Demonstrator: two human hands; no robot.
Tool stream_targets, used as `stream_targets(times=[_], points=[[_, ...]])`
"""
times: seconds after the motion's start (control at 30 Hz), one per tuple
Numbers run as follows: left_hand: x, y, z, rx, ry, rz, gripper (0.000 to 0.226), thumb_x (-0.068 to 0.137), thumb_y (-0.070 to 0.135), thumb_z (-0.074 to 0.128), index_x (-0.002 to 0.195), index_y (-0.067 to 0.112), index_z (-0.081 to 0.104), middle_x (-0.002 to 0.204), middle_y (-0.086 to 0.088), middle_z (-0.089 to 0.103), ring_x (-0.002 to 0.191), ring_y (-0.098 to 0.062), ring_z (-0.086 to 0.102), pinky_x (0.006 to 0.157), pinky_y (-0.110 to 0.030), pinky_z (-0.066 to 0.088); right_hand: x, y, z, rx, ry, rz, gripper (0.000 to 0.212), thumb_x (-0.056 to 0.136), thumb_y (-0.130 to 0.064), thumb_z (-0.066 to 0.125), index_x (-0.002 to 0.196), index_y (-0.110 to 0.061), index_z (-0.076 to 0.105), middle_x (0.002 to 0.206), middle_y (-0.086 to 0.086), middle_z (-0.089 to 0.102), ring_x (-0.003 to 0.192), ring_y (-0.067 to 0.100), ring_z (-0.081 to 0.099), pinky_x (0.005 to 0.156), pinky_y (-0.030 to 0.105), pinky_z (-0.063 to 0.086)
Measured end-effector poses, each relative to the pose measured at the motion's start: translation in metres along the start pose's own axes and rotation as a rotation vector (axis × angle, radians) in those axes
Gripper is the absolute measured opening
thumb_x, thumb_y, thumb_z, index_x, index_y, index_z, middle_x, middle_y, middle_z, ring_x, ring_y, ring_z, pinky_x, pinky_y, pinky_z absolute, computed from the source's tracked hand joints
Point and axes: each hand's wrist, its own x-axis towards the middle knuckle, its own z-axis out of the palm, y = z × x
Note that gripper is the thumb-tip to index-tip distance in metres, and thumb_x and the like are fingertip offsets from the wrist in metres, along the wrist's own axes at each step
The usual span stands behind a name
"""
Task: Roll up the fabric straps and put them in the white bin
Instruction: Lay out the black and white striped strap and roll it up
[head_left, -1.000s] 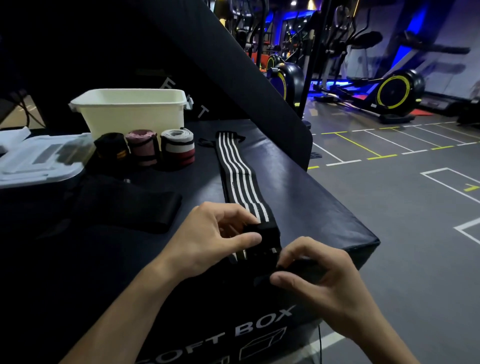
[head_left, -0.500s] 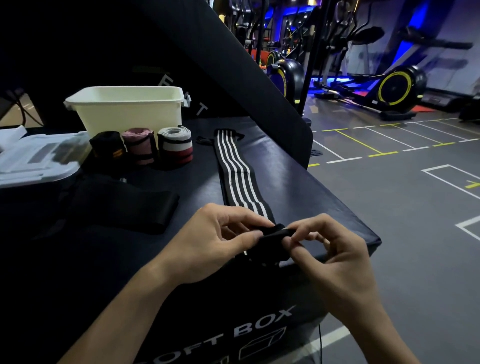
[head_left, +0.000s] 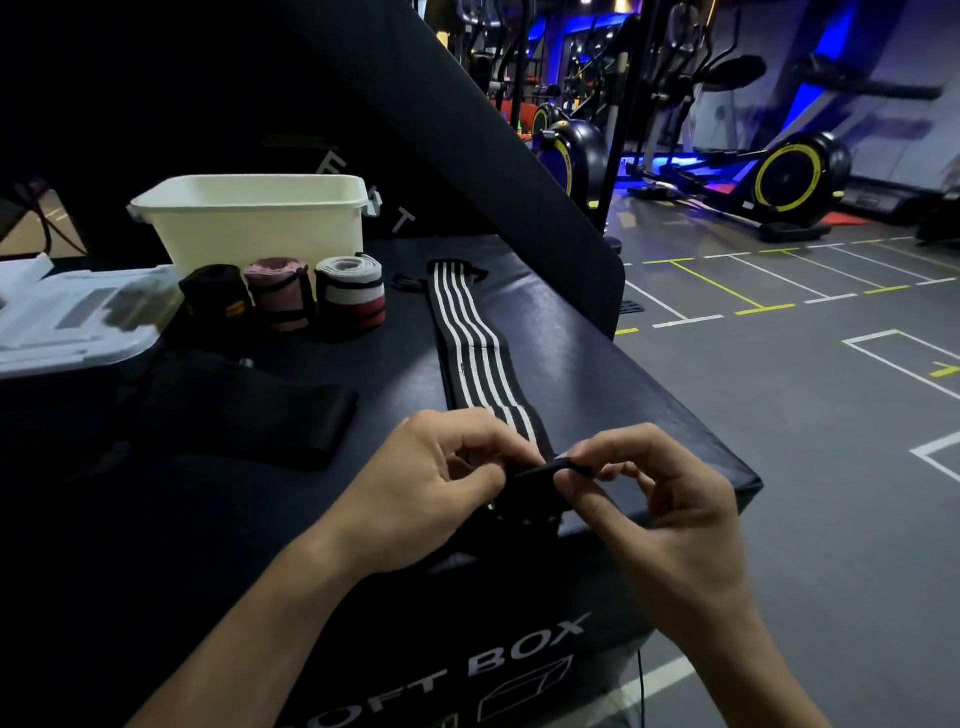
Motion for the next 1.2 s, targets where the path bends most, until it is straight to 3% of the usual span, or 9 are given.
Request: stream_targets(times=[0.13,0.23,0.33,0.47,0.6,0.83,1.03,1.2], points=[[-0.002,0.002,-0.001,-0.021,-0.038,-0.017,0.024,0.093,0.016,0.057,0.103,0.021,0.079,0.096,0.006,0.072,0.089,-0.010,0.069,0.079,-0.024,0.052,0.000,0.000,0.000,-0.041,-0.015,-0.012,0.020,0.081,-0.012,0.082,0.092,-0.024,0.071,0.088,-0.007,0.074,0.086,0.020,0.072,0.076,0.051,0.054],[-0.004,0.004,-0.001,0.000,0.002,-0.011,0.012,0.091,0.027,0.067,0.098,0.024,0.077,0.092,0.004,0.071,0.084,-0.015,0.069,0.077,-0.041,0.059,0.000,0.000,-0.002,-0.067,-0.029,-0.023,0.020,0.080,-0.013,0.080,0.094,-0.024,0.072,0.090,-0.008,0.074,0.088,0.019,0.071,0.077,0.045,0.054],[-0.004,0.003,-0.001,0.013,0.047,0.005,0.006,0.089,0.024,0.074,0.094,0.026,0.075,0.090,0.003,0.073,0.083,-0.018,0.070,0.076,-0.051,0.058,-0.001,0.001,0.000,-0.101,-0.035,-0.022,0.020,0.081,-0.015,0.083,0.094,-0.023,0.071,0.090,-0.009,0.073,0.088,0.019,0.070,0.077,0.041,0.054],[-0.006,0.004,-0.003,0.064,0.085,0.070,0.009,0.090,0.015,0.078,0.096,0.022,0.076,0.090,0.006,0.076,0.083,-0.018,0.073,0.077,-0.037,0.060,0.000,0.003,-0.001,-0.126,-0.032,0.016,0.020,0.083,-0.024,0.082,0.099,-0.026,0.071,0.095,-0.012,0.073,0.092,0.016,0.070,0.079,0.035,0.054],[-0.007,0.005,-0.003,0.065,0.134,0.120,0.022,0.086,0.012,0.082,0.104,0.022,0.073,0.090,0.006,0.075,0.085,-0.019,0.074,0.078,-0.025,0.056,0.001,0.009,-0.004,-0.084,-0.054,0.090,0.015,0.086,-0.038,0.076,0.099,-0.032,0.072,0.101,-0.004,0.073,0.097,0.022,0.070,0.080,0.043,0.056],[-0.010,0.010,-0.003,0.177,0.189,0.232,0.045,0.081,0.017,0.086,0.121,0.022,0.067,0.086,0.012,0.075,0.083,-0.011,0.074,0.082,-0.017,0.053,0.003,0.001,-0.002,0.064,-0.077,0.172,0.017,0.080,-0.025,0.079,0.096,-0.027,0.076,0.097,-0.002,0.077,0.089,0.020,0.074,0.083,0.039,0.060],[-0.013,0.012,-0.002,0.294,0.249,0.300,0.043,0.081,0.025,0.084,0.122,0.021,0.071,0.090,0.017,0.078,0.085,0.001,0.074,0.084,-0.012,0.053,0.003,-0.002,-0.001,0.108,-0.023,0.130,0.023,0.078,-0.021,0.085,0.095,-0.032,0.074,0.096,-0.002,0.076,0.086,0.021,0.072,0.081,0.036,0.058],[-0.014,0.010,-0.001,0.317,0.276,0.296,0.021,0.081,0.021,0.085,0.101,0.017,0.082,0.093,0.015,0.079,0.083,0.006,0.073,0.080,-0.013,0.056,0.002,0.001,-0.001,0.097,-0.016,0.114,0.024,0.077,-0.022,0.087,0.094,-0.031,0.074,0.093,-0.002,0.075,0.085,0.023,0.072,0.079,0.040,0.057]])
